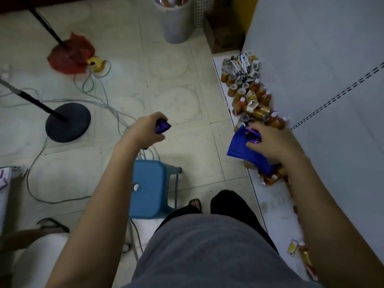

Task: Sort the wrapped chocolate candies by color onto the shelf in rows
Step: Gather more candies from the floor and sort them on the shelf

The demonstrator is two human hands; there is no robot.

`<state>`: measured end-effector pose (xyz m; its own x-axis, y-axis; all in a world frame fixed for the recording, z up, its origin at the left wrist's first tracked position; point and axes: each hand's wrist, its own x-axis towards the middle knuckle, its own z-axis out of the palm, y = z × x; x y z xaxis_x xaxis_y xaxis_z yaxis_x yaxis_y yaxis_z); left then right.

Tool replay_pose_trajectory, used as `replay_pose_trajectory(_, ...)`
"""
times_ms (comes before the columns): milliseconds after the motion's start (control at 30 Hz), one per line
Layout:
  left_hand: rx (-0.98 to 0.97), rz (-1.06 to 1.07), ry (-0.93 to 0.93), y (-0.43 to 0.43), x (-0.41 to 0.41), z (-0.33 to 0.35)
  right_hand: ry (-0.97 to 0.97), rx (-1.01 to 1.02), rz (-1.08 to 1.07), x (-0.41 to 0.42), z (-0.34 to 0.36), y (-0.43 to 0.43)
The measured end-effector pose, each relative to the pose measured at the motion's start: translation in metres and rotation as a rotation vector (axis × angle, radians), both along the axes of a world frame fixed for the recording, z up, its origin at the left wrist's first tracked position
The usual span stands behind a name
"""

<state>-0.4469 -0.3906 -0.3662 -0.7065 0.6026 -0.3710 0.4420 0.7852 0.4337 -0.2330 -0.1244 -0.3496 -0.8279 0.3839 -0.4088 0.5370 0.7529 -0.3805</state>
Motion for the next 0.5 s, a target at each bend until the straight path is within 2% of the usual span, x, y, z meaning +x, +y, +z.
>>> replay_pose_trajectory(133, -0.004, -0.043, 0.01, 0.029, -0.069, 0.008, 0.036, -0.069, 0.023, -0.073, 0.003, 0.026)
replay_pose_trajectory(300, 0.056, -0.042, 0.097, 0.092, -0.171, 0.024, 0.098, -0.023, 0.074, -0.178, 0.015, 0.077)
replay_pose_trajectory(500, 0.127, 0.017, 0.147, 0.176, -0.278, 0.076, 0.212, 0.03, 0.095, -0.309, 0.056, 0.153)
